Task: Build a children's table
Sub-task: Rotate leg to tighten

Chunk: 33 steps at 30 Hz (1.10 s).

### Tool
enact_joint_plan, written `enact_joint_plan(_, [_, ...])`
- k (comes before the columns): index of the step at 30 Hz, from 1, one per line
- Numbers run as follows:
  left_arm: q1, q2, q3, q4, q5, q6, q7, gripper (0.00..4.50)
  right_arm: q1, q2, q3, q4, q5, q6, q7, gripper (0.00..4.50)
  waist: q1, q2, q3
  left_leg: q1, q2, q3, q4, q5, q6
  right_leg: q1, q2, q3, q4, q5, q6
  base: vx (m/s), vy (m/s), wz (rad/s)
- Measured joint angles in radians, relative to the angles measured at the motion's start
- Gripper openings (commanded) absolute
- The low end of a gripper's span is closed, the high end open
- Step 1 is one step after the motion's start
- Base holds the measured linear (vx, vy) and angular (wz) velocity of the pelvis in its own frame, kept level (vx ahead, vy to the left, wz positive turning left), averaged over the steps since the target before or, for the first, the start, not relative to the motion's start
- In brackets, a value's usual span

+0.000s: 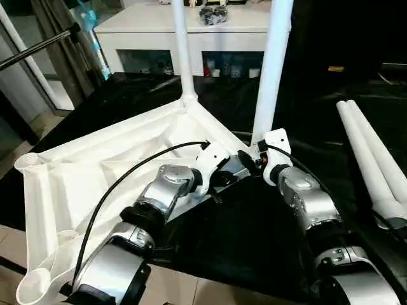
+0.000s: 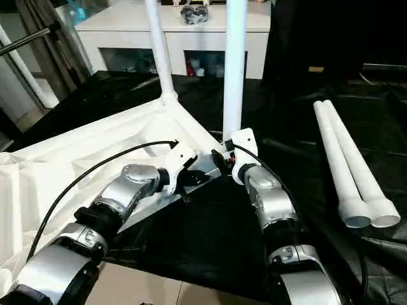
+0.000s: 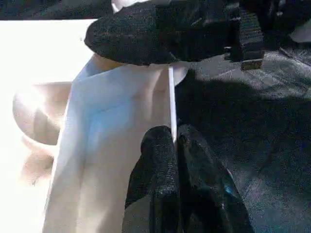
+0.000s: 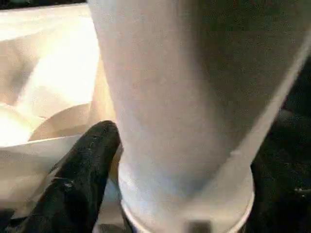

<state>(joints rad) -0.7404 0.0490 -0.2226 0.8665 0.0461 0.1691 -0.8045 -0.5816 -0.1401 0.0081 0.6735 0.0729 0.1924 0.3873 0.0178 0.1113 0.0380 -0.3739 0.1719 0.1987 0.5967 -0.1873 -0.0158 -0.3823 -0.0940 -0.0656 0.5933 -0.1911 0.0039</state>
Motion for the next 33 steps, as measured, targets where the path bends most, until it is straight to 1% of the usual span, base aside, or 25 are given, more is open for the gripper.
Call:
enact_joint_plan(3, [0.018,0.022,-0.004,-0.024,-0.003,-0.021,-0.059,0.0,0.007,-0.031,0.01,-0.009,0.016,-0.004,0.097,4.27,-0.001,0.0,0.0,-0.002,0.0,0.0,0.0,0.0,0.0,-0.001,0.0,0.0,0.0,0.003,-0.004,0.0,0.0,0.0])
enact_joint_plan(5, [0.039,0.053,-0.017,-0.067,-0.014,-0.028,-0.129,0.0,0.046,-0.103,0.064,-0.081,0.016,-0.008,0.211,4.32,0.005,0.001,0.0,-0.006,0.0,0.0,0.0,0.0,0.0,-0.002,0.0,-0.001,0.0,0.002,-0.003,0.0,0.0,0.0])
enact_joint_plan(6, [0.054,0.073,-0.021,-0.091,-0.022,-0.029,-0.172,0.0,0.069,-0.142,0.092,-0.118,0.016,-0.013,0.274,4.32,0.014,0.001,0.0,-0.009,0.0,0.0,0.0,0.0,0.0,-0.004,0.0,-0.001,-0.001,0.001,-0.003,0.0,0.0,0.0])
enact_joint_plan(7, [0.066,0.092,-0.025,-0.111,-0.028,-0.031,-0.209,0.0,0.084,-0.172,0.105,-0.14,0.017,-0.016,0.326,4.42,0.018,0.002,0.0,-0.012,0.001,0.0,0.0,0.001,0.002,-0.007,0.0,-0.001,0.0,0.001,-0.002,0.0,0.0,0.0])
enact_joint_plan(8, [0.073,0.113,-0.031,-0.131,-0.033,-0.037,-0.258,0.0,0.098,-0.201,0.116,-0.172,0.019,-0.027,0.387,4.42,0.025,0.002,-0.001,-0.017,0.001,0.0,0.0,0.002,0.004,-0.013,0.0,-0.001,0.001,0.001,-0.002,0.0,0.0,0.0])
enact_joint_plan(10, [0.077,0.132,-0.04,-0.148,-0.042,-0.042,-0.308,0.0,0.117,-0.248,0.128,-0.22,0.024,-0.036,0.472,4.42,0.037,0.003,-0.001,-0.027,0.001,0.0,0.004,0.002,0.005,-0.022,0.0,-0.002,0.004,0.001,-0.003,0.0,0.0,0.0])
enact_joint_plan(11, [0.078,0.136,-0.044,-0.149,-0.043,-0.047,-0.322,0.0,0.123,-0.265,0.134,-0.235,0.033,-0.033,0.505,4.42,0.042,0.003,-0.001,-0.029,0.002,-0.001,0.005,0.002,0.005,-0.024,0.0,-0.002,0.005,0.001,-0.003,0.0,0.0,0.0])
enact_joint_plan(13, [0.083,0.15,-0.054,-0.153,-0.05,-0.062,-0.359,0.0,0.139,-0.297,0.148,-0.273,0.043,-0.018,0.57,4.42,0.049,0.003,-0.001,-0.03,0.002,-0.001,0.007,0.002,0.006,-0.024,0.0,-0.002,0.006,0.001,-0.003,0.0,0.0,0.0])
enact_joint_plan(15, [0.09,0.163,-0.058,-0.157,-0.051,-0.067,-0.386,0.0,0.15,-0.308,0.152,-0.29,0.052,-0.006,0.603,4.42,0.051,0.003,-0.001,-0.029,0.002,-0.001,0.009,0.002,0.006,-0.024,-0.001,-0.002,0.007,0.001,-0.003,0.0,0.0,0.0])
enact_joint_plan(18, [0.116,0.193,-0.066,-0.196,-0.061,-0.062,-0.457,0.0,0.163,-0.338,0.158,-0.332,0.088,0.025,0.665,4.42,0.054,0.002,-0.001,-0.028,0.002,-0.001,0.009,0.002,0.005,-0.022,-0.001,-0.001,0.007,0.002,-0.003,0.0,0.0,0.0])
enact_joint_plan(19, [0.118,0.2,-0.07,-0.207,-0.066,-0.058,-0.474,0.0,0.166,-0.344,0.16,-0.349,0.093,0.033,0.684,4.25,0.054,0.002,-0.001,-0.028,0.002,0.0,0.009,0.001,0.003,-0.022,-0.001,-0.001,0.007,0.002,-0.003,0.0,0.0,0.0])
enact_joint_plan(20, [0.119,0.202,-0.07,-0.214,-0.068,-0.056,-0.48,0.0,0.166,-0.344,0.16,-0.357,0.095,0.036,0.692,4.25,0.054,0.002,-0.001,-0.028,0.002,0.0,0.009,0.001,0.003,-0.022,-0.001,0.0,0.007,0.002,-0.004,0.0,0.0,0.0])
enact_joint_plan(21, [0.12,0.203,-0.07,-0.216,-0.069,-0.055,-0.481,0.0,0.166,-0.344,0.16,-0.36,0.095,0.036,0.697,4.06,0.054,0.002,-0.001,-0.028,0.002,0.0,0.009,0.001,0.003,-0.021,-0.001,0.0,0.007,0.002,-0.004,0.0,0.0,0.0])
enact_joint_plan(23, [0.12,0.204,-0.07,-0.216,-0.069,-0.055,-0.481,0.0,0.167,-0.344,0.161,-0.362,0.095,0.037,0.702,3.96,0.054,0.002,-0.001,-0.028,0.002,0.0,0.009,0.001,0.003,-0.021,-0.001,0.0,0.007,0.003,-0.005,0.0,0.0,0.0])
enact_joint_plan(28, [0.12,0.199,-0.071,-0.216,-0.069,-0.055,-0.481,0.0,0.186,-0.344,0.165,-0.383,0.095,0.05,0.704,3.52,0.054,0.002,-0.001,-0.028,0.002,0.0,0.009,0.003,0.007,-0.022,-0.001,0.0,0.007,0.003,-0.005,0.0,0.0,0.0])
enact_joint_plan(33, [0.121,0.198,-0.071,-0.216,-0.068,-0.042,-0.473,0.0,0.196,-0.335,0.164,-0.396,0.107,0.088,0.702,3.08,0.054,0.002,0.0,-0.028,0.002,0.0,0.009,0.003,0.007,-0.022,-0.001,0.0,0.008,0.003,-0.005,0.0,0.0,0.0])
